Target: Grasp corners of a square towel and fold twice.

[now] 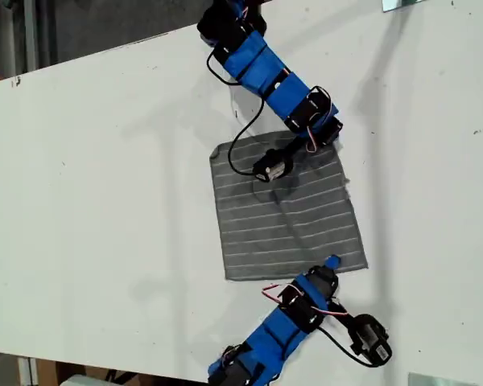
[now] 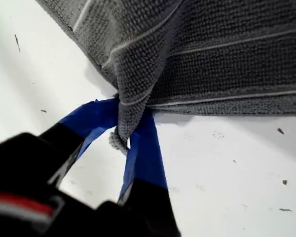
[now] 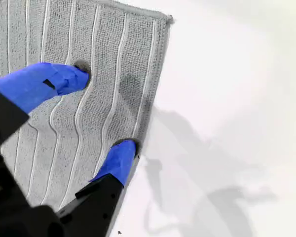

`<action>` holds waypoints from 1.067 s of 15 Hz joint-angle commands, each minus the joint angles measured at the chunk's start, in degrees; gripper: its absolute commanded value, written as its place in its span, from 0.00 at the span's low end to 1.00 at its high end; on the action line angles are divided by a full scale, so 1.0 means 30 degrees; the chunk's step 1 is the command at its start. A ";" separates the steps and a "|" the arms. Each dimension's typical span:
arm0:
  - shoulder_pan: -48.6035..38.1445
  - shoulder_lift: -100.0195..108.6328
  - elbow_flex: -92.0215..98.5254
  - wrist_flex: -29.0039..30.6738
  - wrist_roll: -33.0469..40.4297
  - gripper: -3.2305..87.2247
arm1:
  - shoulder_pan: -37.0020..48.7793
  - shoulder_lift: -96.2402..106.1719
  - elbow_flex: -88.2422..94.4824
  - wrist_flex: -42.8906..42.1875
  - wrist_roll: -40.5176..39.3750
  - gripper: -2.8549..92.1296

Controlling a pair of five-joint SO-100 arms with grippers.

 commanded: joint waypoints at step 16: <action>0.0996 -0.3838 -0.1992 -0.5771 -0.0762 0.32 | 0.0498 -0.0439 0.0088 -0.0469 -0.0410 0.03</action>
